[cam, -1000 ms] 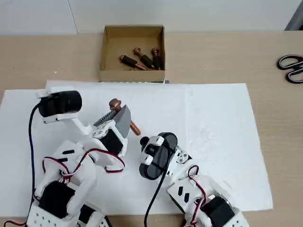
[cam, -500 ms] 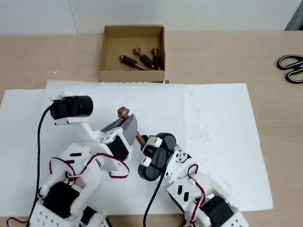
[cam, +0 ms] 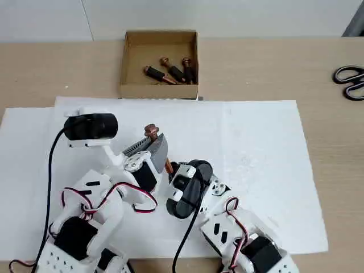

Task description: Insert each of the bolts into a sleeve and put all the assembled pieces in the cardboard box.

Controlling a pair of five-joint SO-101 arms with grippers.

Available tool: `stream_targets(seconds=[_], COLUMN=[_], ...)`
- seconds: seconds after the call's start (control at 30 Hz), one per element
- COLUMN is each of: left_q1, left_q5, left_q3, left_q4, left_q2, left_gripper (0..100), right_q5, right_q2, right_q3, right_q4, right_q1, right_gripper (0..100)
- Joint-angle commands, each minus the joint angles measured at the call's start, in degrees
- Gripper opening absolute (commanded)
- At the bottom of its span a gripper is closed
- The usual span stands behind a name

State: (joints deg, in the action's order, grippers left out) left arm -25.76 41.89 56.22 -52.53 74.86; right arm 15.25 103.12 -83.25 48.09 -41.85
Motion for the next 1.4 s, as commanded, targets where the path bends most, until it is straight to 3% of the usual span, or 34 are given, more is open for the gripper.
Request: stream_targets(seconds=[0.0,0.97,1.2,1.37], left_q1=[-0.18,-1.05,-6.59,-6.77], left_q5=[-0.53,-0.62,-2.81,-6.07], left_q3=[-0.48,4.44,-2.86,-3.12], left_q4=[1.76,4.75,-6.68,-12.75], left_q2=[0.53,0.7,0.62,0.62], left_gripper=[1,1,1,1], right_q5=[0.35,0.53,0.53,0.53], right_q2=[0.75,0.75,0.75,0.75], right_q3=[0.79,2.55,2.29,2.29], right_q4=[-1.71,-1.63,-1.63,-1.71], right_q1=[-0.4,-0.4,-0.13,-0.13], right_gripper=[0.4,0.4,0.4,0.4])
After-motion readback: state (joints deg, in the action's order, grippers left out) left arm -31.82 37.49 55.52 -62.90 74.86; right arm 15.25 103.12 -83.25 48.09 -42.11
